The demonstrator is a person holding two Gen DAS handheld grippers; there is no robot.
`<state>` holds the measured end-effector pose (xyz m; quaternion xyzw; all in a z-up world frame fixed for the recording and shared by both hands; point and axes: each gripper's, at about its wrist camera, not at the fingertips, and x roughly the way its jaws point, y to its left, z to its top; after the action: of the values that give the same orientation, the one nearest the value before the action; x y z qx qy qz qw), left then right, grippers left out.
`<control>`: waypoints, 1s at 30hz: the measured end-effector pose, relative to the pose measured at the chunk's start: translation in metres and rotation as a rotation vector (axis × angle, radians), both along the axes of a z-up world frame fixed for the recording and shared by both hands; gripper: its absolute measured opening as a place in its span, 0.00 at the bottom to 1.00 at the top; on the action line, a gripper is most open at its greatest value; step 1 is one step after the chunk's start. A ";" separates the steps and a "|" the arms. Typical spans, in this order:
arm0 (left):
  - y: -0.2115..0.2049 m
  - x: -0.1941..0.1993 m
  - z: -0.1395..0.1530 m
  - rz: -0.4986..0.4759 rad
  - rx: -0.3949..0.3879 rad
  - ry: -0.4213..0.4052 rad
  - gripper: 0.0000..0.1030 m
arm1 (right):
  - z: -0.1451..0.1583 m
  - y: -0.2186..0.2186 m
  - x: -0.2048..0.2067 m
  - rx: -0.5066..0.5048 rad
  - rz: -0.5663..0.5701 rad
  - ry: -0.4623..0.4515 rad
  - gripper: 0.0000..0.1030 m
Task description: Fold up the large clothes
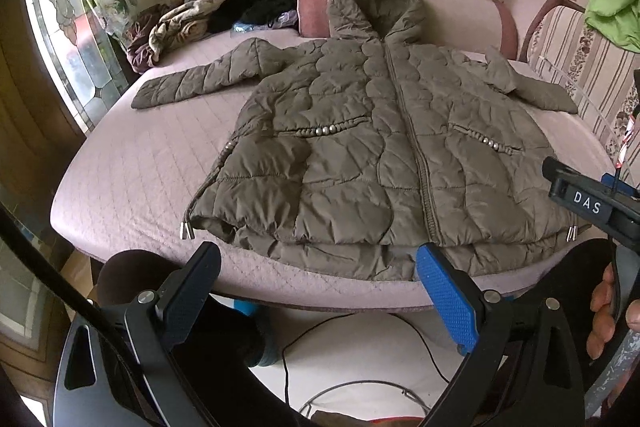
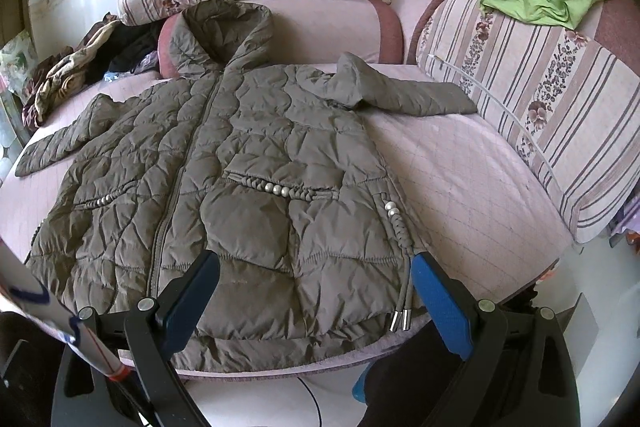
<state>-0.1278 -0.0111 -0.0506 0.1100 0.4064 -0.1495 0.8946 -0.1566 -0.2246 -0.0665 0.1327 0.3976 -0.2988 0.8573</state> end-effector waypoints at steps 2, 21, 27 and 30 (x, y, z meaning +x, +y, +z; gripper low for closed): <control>0.001 0.001 0.001 0.012 0.004 -0.009 0.95 | -0.001 0.001 0.000 0.003 0.003 0.003 0.96; 0.019 0.054 0.013 0.150 0.101 -0.093 0.95 | -0.018 -0.001 0.014 0.032 0.030 0.064 0.96; 0.028 0.071 0.009 0.180 0.118 -0.075 0.95 | -0.021 0.002 0.024 0.016 0.045 0.092 0.96; 0.033 0.080 0.006 0.201 0.117 -0.055 0.95 | -0.023 0.005 0.029 0.008 0.058 0.106 0.96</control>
<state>-0.0479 0.0223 -0.0443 0.1248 0.3986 -0.0318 0.9080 -0.1279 -0.2199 -0.0894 0.1084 0.4473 -0.2791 0.8428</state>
